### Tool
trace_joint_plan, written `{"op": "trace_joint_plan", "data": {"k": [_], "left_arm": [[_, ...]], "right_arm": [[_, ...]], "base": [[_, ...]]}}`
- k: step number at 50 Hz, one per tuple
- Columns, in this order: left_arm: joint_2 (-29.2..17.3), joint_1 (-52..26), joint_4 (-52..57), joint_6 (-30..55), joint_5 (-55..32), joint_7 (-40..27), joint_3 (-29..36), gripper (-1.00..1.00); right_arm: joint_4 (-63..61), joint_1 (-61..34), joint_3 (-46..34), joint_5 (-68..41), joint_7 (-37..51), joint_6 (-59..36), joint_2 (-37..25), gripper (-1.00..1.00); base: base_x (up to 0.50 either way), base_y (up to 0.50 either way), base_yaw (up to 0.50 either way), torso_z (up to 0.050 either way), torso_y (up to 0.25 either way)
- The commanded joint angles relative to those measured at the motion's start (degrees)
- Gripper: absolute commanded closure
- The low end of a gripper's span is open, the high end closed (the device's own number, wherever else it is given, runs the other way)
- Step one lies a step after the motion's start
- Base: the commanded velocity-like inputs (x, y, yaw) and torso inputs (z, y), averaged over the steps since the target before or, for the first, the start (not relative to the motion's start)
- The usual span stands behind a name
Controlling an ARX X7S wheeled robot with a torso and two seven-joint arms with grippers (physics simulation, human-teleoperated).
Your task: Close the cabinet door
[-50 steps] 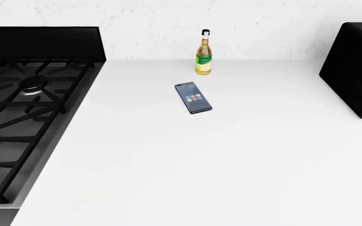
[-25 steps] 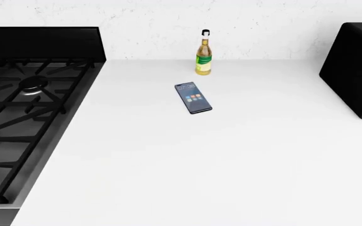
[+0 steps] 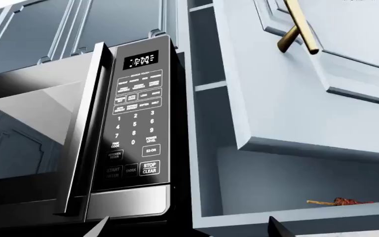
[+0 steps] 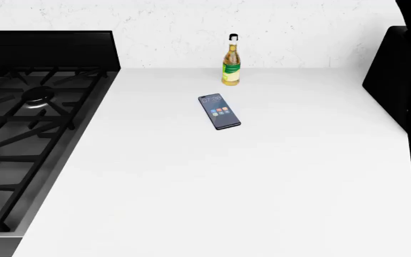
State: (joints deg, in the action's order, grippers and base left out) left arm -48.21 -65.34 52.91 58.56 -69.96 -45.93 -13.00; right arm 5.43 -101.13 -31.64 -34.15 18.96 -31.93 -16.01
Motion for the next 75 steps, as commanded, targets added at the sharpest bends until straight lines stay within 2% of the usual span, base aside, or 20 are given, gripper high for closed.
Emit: {"op": "trace_joint_plan", "data": {"k": [1, 56, 75], "left_arm": [[-0.11, 0.63, -0.03, -0.51, 0.44, 0.16, 0.10, -1.00], [-1.02, 2.52, -0.29, -2.31, 1.11, 0.39, 0.52, -1.00], [-1.14, 3.59, -0.31, -3.08, 1.82, 0.59, 0.66, -1.00]], "right_arm": [[23.00, 4.98, -6.49, -7.80, -3.66, 1.51, 2.07, -1.00], [46.57, 3.97, -9.91, -2.16, -10.35, 11.42, 8.35, -1.00], [60.70, 1.45, -10.43, -0.25, -13.72, 17.95, 12.39, -1.00]], "base": [[0.00, 0.00, 0.00, 0.000, 0.000], [0.00, 0.00, 0.00, 0.000, 0.000], [0.00, 0.00, 0.00, 0.000, 0.000]]}}
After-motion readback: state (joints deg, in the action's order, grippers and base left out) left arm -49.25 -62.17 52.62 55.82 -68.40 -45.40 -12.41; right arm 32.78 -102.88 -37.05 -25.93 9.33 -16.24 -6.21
